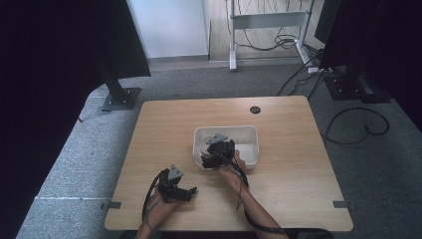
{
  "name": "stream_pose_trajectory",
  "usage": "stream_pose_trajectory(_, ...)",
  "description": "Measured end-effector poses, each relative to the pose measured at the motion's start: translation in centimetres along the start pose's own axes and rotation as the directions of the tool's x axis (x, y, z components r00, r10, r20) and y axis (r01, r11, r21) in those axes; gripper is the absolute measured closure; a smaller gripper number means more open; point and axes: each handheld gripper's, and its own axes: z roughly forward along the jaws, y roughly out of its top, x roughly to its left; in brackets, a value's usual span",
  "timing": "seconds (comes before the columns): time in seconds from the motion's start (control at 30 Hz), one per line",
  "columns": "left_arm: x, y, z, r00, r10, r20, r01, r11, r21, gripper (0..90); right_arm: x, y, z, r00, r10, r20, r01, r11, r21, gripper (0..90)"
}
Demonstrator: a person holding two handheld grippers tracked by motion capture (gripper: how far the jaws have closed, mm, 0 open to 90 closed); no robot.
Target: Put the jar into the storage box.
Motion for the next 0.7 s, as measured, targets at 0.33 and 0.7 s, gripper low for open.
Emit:
stream_pose_trajectory(0.33,0.0,0.0,0.0,1.0,-0.002,0.0,0.002,1.0,-0.003,0.0,-0.7,-0.6,0.7,0.9975,0.068,-0.017,-0.068,0.997,0.021,9.2)
stream_pose_trajectory(0.7,0.0,0.0,0.0,1.0,-0.002,0.0,0.002,1.0,-0.003,0.0,-1.2,-0.5,0.5,0.9935,0.093,-0.065,-0.091,0.995,0.033,2.9)
